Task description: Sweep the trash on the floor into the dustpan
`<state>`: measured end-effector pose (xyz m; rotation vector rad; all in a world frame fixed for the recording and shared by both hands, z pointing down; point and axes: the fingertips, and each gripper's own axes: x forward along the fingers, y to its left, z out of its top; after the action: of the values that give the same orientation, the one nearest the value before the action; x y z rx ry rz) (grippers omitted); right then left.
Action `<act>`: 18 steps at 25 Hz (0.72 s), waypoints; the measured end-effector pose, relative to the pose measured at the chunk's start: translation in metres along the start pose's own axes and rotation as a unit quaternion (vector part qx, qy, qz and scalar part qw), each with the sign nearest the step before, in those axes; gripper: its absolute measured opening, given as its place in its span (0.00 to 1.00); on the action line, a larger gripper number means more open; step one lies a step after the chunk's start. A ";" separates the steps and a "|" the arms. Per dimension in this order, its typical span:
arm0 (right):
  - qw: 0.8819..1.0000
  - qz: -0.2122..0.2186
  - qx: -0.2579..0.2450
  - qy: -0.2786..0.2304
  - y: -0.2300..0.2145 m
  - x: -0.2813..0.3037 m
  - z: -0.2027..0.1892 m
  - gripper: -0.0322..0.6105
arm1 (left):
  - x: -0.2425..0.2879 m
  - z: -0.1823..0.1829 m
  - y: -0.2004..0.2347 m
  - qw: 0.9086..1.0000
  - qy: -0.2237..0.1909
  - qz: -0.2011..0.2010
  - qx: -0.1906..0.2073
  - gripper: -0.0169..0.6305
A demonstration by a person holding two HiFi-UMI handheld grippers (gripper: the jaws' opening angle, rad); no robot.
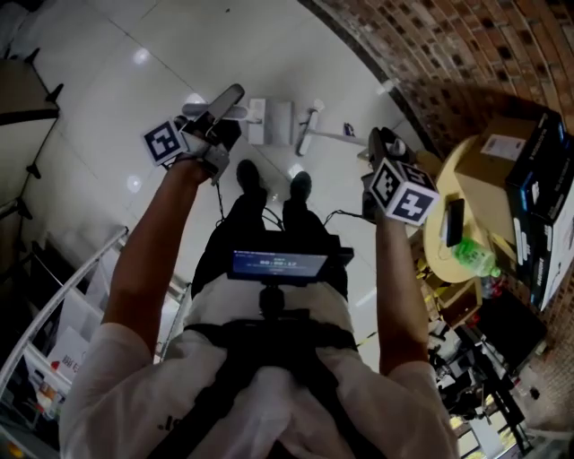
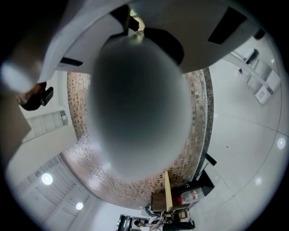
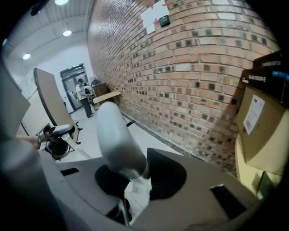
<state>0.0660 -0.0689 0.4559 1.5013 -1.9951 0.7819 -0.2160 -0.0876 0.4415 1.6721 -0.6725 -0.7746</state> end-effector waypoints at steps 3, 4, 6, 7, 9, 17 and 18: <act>1.000 0.005 0.016 -0.006 0.020 0.001 -0.008 0.16 | -0.002 0.009 0.005 1.000 0.003 -0.001 -0.009 0.03; 1.000 0.013 0.015 -0.007 0.028 0.003 -0.009 0.16 | -0.003 0.012 0.006 1.000 0.006 -0.002 -0.010 0.03; 0.999 0.030 0.007 -0.018 0.044 0.010 -0.002 0.16 | -0.004 0.017 0.009 1.000 0.010 -0.002 -0.011 0.03; 0.999 0.039 0.003 -0.025 0.051 0.015 0.005 0.16 | -0.005 0.021 0.010 1.000 0.010 -0.002 -0.013 0.03; 0.998 0.058 -0.009 -0.037 0.067 0.026 0.018 0.16 | -0.009 0.029 0.014 1.000 0.006 -0.001 -0.018 0.03; 0.991 0.111 -0.043 -0.066 0.117 0.044 0.050 0.16 | -0.024 0.056 0.021 1.000 -0.010 -0.005 -0.022 0.03; 0.990 0.113 -0.041 -0.069 0.117 0.043 0.054 0.16 | -0.026 0.059 0.022 1.000 -0.011 -0.006 -0.023 0.03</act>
<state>-0.0614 -0.1099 0.4325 1.3282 -2.3016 0.6909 -0.2785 -0.1078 0.4566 1.6290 -0.6559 -0.8122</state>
